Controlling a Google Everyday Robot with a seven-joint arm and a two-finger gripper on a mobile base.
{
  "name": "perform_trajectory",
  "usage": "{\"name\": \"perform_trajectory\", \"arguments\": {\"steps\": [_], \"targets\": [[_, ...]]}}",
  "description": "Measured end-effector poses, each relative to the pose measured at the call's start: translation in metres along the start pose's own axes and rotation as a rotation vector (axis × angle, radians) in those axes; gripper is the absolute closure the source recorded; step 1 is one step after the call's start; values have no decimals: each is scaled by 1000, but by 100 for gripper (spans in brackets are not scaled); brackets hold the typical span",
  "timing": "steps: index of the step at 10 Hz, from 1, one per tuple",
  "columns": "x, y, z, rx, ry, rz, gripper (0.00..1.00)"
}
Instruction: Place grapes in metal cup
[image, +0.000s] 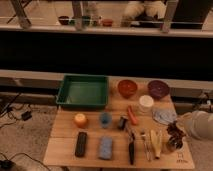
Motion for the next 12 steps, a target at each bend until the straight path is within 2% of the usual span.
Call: {"name": "perform_trajectory", "arguments": {"steps": [2,4,9,12], "targets": [[1,0,0,-4,2,4,100],[8,-4,3,-26,2,55,100],[14,-10,8,-39,-16,120,100],[14,-9,8,-59,-26,172,100]]}}
